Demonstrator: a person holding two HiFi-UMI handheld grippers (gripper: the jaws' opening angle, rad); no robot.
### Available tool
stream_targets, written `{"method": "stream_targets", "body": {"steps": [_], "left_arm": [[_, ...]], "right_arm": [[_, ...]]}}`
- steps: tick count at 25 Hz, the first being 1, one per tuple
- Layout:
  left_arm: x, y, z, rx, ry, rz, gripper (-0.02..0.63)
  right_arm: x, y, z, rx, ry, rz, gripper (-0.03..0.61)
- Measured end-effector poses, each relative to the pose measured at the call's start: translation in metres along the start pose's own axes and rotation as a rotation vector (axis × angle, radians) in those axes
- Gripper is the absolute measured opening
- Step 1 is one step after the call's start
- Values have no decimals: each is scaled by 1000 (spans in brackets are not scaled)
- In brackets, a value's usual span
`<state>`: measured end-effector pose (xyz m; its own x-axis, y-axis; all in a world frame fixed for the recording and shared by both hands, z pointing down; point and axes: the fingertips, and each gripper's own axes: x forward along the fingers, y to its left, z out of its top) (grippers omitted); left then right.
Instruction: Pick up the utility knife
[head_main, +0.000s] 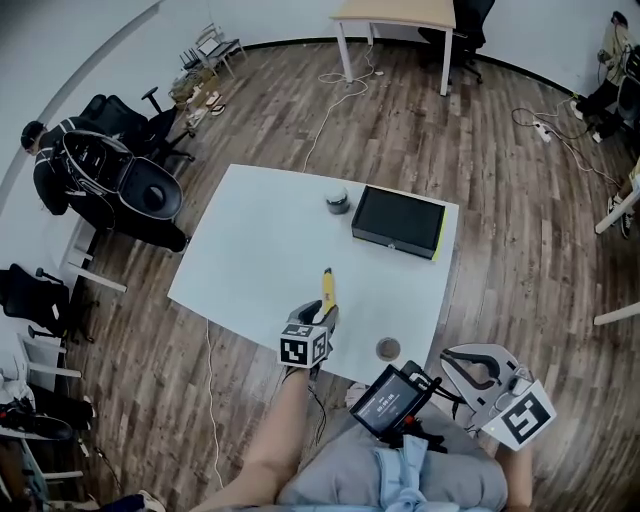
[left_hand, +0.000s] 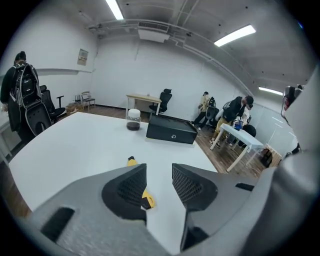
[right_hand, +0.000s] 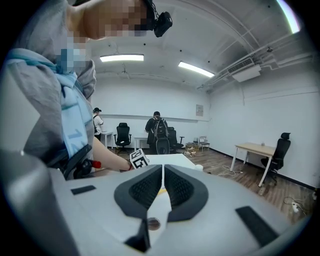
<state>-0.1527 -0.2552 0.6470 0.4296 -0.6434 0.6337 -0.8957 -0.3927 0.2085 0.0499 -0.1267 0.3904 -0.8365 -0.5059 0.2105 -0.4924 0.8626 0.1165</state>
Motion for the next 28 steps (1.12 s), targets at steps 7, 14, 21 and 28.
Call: {"method": "stream_targets", "body": {"steps": [7,14,21,28], "left_arm": [[29,17,-15,-3,58,89,145],[50,31,-23,-15,115,144,144],[78,47,-35,-46,161,204,144],[88,52,-38,-77,216,211,144]], "right_arm": [[-7,-7,-14,22,44,14,29],[-1,-12,-15,47,59,25,29],[-4,-19,-23,61,80,26,29],[-2,-23,-30,74,101,9,29]]}}
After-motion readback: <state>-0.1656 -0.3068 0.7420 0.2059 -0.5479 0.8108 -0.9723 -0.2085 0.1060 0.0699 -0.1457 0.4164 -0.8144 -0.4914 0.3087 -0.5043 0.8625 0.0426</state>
